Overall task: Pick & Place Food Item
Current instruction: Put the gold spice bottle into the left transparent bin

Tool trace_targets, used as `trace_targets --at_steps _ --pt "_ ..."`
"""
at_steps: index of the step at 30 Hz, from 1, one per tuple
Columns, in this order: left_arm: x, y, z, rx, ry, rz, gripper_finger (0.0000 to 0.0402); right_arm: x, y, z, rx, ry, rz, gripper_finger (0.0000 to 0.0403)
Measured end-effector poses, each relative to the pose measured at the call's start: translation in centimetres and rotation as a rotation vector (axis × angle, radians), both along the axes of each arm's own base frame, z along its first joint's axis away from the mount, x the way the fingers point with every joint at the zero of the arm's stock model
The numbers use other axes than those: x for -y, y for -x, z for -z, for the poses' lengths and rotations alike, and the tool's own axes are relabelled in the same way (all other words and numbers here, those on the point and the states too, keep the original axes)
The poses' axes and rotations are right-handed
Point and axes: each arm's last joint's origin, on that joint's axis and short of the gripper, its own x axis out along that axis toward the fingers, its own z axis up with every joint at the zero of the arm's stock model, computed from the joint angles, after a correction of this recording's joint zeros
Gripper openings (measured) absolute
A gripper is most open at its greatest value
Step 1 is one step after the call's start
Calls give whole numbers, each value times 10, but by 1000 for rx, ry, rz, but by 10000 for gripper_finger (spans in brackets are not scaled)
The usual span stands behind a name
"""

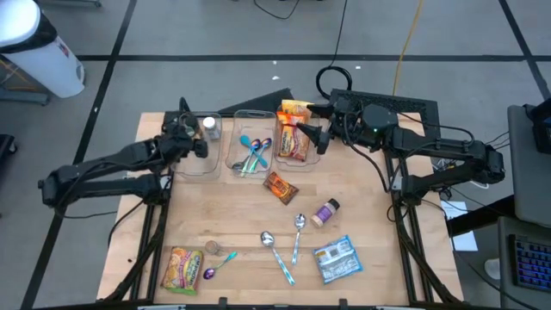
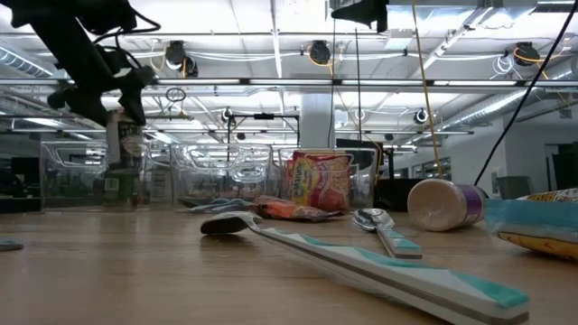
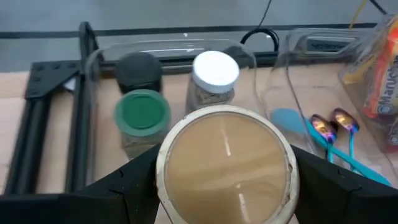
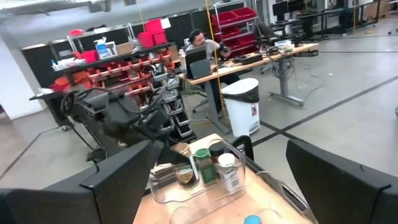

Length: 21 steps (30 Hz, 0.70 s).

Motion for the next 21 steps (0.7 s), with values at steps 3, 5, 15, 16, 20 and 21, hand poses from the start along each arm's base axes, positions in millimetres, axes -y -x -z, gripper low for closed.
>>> trace_targets --at_steps 3,5,15,16,20,21 --pt "-1 -9 5 22 -18 15 278 0 0 0 -1 3 0 364" --pt "-3 -15 9 5 -15 20 278 0 0 0 -3 7 0 364" --pt "-11 -37 32 -98 21 -31 278 0 0 1 -12 5 0 364" --pt "-11 -37 33 -100 21 -46 278 0 0 1 -16 4 0 364" --pt "-13 -40 36 -106 16 -66 278 0 0 3 -35 -1 0 364" --pt "-14 -42 36 -103 8 -69 278 0 0 4 -39 -2 0 364"
